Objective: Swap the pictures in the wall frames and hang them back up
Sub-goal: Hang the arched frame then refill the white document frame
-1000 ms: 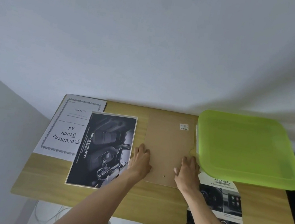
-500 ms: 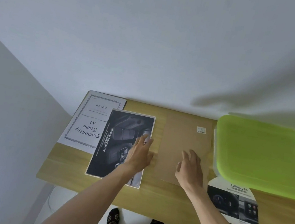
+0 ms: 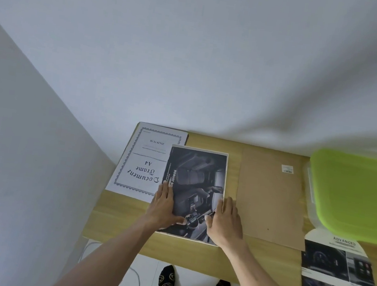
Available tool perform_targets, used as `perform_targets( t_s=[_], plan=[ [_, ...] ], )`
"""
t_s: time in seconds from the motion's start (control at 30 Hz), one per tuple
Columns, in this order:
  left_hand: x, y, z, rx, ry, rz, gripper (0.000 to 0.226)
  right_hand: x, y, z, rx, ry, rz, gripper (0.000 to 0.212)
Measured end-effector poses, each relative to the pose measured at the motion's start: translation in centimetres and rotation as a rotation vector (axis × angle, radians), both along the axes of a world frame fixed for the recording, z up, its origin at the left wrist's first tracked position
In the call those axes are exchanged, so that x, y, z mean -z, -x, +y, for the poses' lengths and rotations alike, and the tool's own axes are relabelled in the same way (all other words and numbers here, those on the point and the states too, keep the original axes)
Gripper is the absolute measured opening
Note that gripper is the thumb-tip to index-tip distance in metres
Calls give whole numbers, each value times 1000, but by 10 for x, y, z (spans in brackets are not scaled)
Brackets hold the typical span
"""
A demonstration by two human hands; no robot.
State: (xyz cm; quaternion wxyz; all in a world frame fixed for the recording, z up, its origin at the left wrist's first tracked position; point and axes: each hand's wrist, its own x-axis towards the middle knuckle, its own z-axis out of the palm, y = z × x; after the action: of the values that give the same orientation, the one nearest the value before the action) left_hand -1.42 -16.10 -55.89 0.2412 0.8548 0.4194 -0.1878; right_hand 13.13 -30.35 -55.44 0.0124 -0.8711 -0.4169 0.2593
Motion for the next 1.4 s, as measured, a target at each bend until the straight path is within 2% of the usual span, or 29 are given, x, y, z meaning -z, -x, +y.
perform_targets(
  t_s=[0.2, 0.33, 0.4, 0.5, 0.6, 0.67, 0.77, 0.8, 0.87, 0.97, 1.03, 1.13, 1.2, 1.27, 1.4],
  plan=[
    [6, 8, 1, 54, 16, -22, 133, 6, 20, 15, 166, -36, 100, 82],
    [7, 11, 1, 37, 15, -69, 132, -4, 24, 16, 274, -109, 148, 77],
    [6, 13, 1, 23, 26, -90, 131, -7, 28, 15, 346, -187, 184, 69],
    [4, 16, 2, 7, 39, -105, 130, -12, 32, 17, 539, -376, 257, 44],
    [3, 17, 2, 6, 50, -121, 129, -24, 29, 20, 753, -536, 337, 44],
    [5, 19, 2, 3, 65, -143, 127, -30, 22, 22, 830, -556, 369, 42],
    [6, 27, 4, -10, 72, -209, 123, -28, 10, 26, 862, -545, 451, 14],
    [7, 30, 3, -29, 75, -247, 120, -27, 6, 26, 875, -548, 492, 12],
    [4, 36, -1, -146, 89, -361, 108, -28, -2, 23, 930, -547, 602, 13],
    [-4, 41, -13, -443, 65, -534, 88, -35, -11, 15, 1025, -595, 771, 9],
    [-12, 40, -25, -636, 64, -593, 86, -40, -13, 8, 1094, -652, 853, 11],
    [-33, 26, -46, -901, 263, -694, 88, -42, -17, -2, 1153, -726, 949, 11],
    [-45, 15, -57, -1046, 389, -821, 77, -42, -20, -11, 1139, -738, 999, 12],
    [-54, 6, -63, -1080, 443, -915, 67, -45, -26, -24, 1123, -725, 1050, 18],
    [-64, -3, -68, -963, 554, -1039, 60, -53, -53, -61, 1054, -748, 1141, 27]
  ],
)
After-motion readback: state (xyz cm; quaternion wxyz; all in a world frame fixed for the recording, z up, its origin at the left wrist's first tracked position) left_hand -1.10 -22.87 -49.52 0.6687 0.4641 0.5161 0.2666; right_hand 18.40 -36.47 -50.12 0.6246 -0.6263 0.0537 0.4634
